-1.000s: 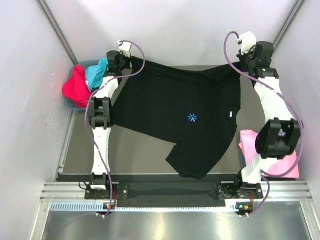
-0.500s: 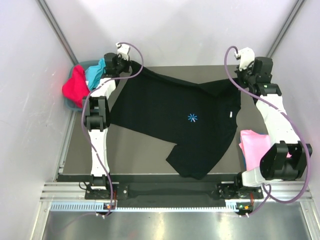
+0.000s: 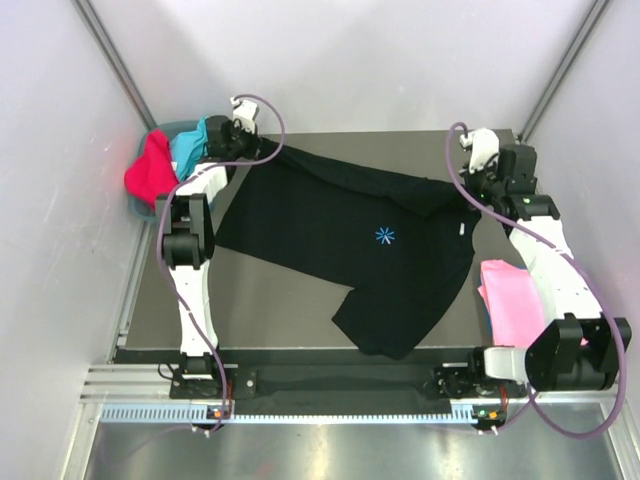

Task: Fold and stack the t-shirts
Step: Fold the tshirt

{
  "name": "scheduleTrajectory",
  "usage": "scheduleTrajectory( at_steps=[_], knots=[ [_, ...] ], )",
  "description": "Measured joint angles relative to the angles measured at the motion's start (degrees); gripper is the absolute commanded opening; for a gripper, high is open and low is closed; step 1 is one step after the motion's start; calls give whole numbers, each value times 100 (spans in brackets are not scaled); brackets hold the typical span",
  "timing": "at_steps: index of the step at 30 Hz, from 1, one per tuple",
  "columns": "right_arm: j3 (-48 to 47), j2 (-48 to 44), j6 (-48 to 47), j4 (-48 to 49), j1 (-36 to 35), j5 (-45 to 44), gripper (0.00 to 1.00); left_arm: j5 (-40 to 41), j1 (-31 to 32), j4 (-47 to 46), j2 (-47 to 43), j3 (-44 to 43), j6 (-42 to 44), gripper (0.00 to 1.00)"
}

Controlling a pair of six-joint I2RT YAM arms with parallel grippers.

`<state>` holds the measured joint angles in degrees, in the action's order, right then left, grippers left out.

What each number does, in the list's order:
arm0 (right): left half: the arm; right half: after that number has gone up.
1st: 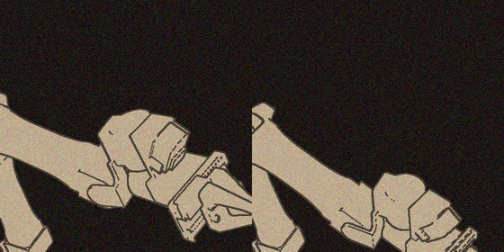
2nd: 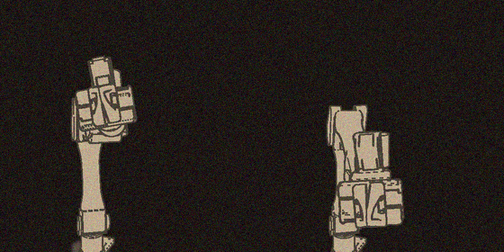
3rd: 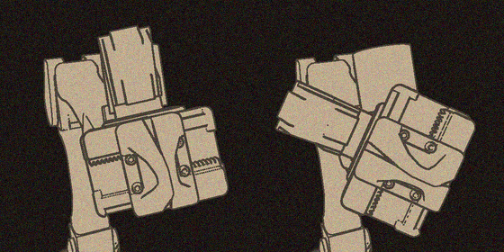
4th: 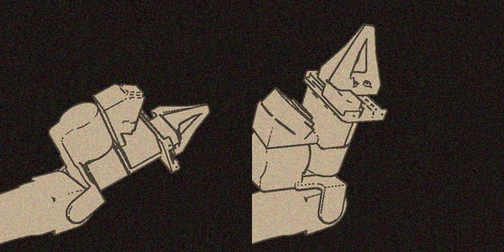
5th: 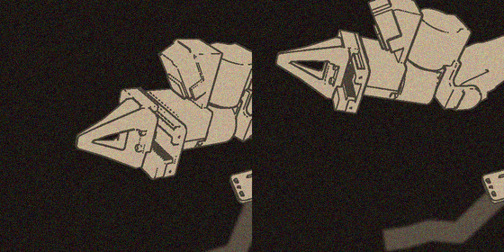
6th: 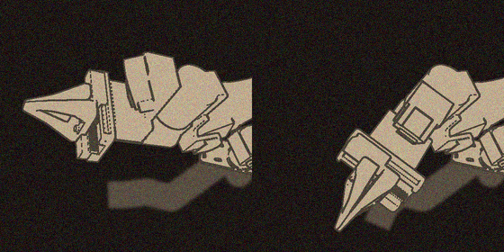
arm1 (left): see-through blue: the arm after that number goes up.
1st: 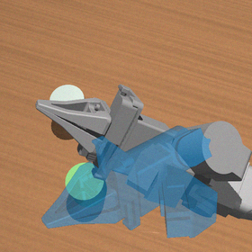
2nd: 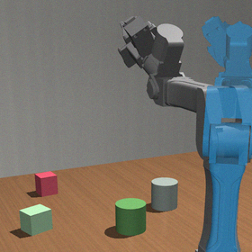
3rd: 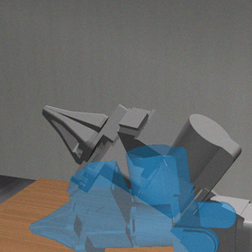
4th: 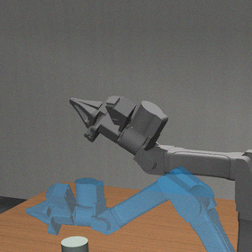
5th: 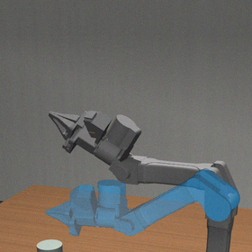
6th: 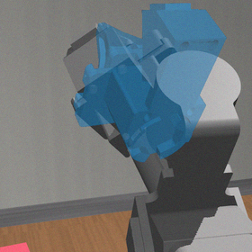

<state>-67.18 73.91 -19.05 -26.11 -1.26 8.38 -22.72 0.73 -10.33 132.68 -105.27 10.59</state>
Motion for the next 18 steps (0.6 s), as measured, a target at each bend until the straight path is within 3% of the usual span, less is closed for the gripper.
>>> scheduleTrajectory(
  at_steps=[18],
  knots=[
    [498, -494, 299, -225, -90, 400, 0, 601, 0, 603, -310, 874, 481, 0]
  ],
)
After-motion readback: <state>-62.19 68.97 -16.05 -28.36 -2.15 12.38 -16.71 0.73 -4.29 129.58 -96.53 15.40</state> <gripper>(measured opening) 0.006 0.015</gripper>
